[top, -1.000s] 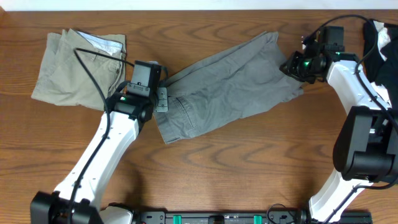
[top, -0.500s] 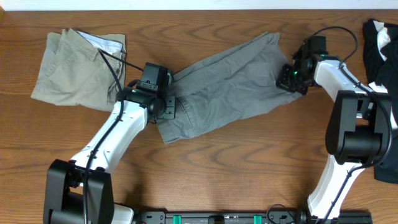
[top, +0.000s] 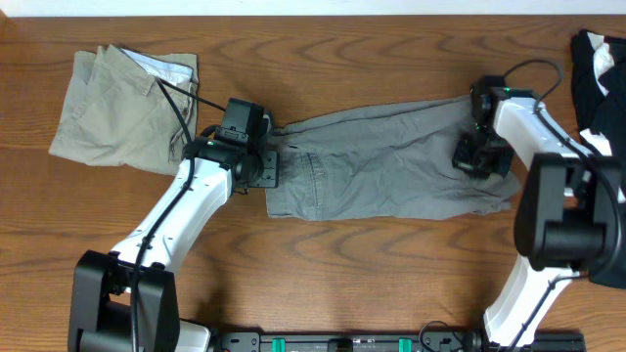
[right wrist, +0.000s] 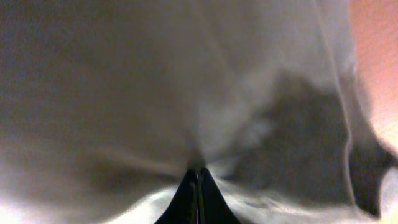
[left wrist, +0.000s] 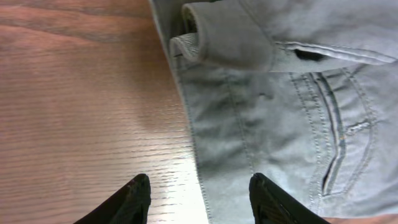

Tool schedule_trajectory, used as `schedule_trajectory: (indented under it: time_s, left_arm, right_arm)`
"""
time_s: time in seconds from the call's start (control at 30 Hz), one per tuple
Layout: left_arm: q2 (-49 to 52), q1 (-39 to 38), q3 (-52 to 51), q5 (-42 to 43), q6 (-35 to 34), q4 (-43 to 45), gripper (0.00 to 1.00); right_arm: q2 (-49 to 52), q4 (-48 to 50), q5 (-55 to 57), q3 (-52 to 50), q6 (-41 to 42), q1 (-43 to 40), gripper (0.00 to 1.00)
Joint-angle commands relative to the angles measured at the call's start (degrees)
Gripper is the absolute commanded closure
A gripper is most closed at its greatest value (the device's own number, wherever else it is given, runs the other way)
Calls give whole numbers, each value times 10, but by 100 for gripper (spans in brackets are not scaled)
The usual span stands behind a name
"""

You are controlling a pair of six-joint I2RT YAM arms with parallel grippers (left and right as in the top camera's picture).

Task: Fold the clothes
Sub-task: 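Pull the folded shorts taut horizontally between both grippers and lay them flat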

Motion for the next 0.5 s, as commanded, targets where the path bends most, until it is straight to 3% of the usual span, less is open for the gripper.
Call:
schedule_trajectory:
  time_s: [0.0, 0.23, 0.33, 0.47]
  left_arm:
    - [1, 2, -5, 30, 10, 9, 47]
    - [11, 2, -5, 70, 10, 56, 76]
    - [19, 2, -5, 80, 10, 60, 81]
    - [31, 2, -5, 90, 10, 58, 81]
  right_arm:
    - [-85, 44, -146, 5, -125, -1, 98]
    - [-85, 92, -252, 5, -125, 6, 99]
    - [-55, 91, -263, 4, -124, 19, 99]
    - [-15, 109, -263, 4, -120, 40, 99]
